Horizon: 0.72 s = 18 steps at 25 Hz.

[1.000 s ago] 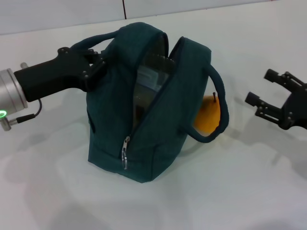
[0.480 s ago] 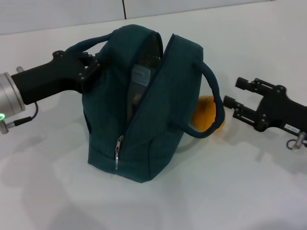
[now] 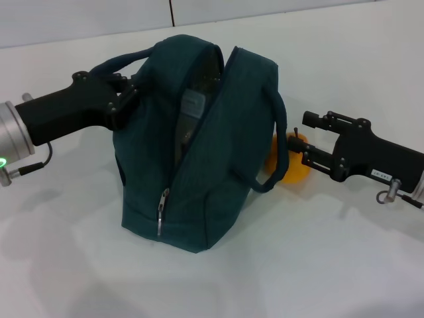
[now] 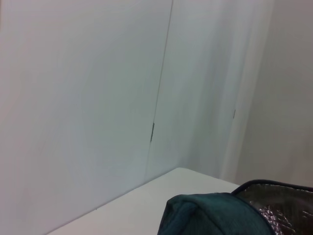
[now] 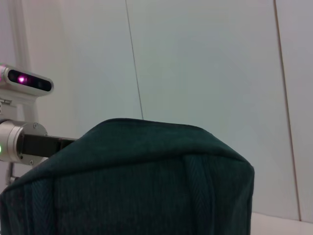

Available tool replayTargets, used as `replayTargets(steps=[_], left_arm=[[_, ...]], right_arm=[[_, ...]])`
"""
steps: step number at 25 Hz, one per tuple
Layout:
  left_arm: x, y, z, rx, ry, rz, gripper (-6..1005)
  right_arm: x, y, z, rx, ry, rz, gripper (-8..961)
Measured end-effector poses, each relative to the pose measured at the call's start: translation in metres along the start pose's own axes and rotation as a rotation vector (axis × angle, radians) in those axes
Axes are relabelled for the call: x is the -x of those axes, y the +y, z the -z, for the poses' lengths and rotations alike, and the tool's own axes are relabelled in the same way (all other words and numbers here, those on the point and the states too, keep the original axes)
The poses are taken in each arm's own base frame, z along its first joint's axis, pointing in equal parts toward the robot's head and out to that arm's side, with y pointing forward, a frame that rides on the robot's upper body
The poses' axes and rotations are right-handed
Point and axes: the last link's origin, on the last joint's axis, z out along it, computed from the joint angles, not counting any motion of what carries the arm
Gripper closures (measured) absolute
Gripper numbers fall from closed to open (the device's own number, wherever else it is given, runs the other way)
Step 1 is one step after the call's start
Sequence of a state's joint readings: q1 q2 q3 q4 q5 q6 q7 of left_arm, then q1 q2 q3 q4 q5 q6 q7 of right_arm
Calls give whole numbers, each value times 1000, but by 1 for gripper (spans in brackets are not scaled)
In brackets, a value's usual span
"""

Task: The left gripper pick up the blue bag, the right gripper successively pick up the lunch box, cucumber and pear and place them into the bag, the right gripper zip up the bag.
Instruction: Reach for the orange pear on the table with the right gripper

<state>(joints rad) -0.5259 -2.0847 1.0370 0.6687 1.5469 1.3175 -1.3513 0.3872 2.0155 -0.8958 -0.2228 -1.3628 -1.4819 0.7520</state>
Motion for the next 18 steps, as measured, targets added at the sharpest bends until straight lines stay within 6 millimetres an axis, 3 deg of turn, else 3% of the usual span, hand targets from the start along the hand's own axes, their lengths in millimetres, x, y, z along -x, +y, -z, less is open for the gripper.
replayTargets(steps=[10, 18], left_arm=[[0, 1, 0, 4, -1, -1, 949], [1, 2, -1, 9, -3, 2, 949]], right_arm=[[0, 1, -9, 29, 23, 10, 540], [-1, 0, -13, 30, 38, 9, 547]])
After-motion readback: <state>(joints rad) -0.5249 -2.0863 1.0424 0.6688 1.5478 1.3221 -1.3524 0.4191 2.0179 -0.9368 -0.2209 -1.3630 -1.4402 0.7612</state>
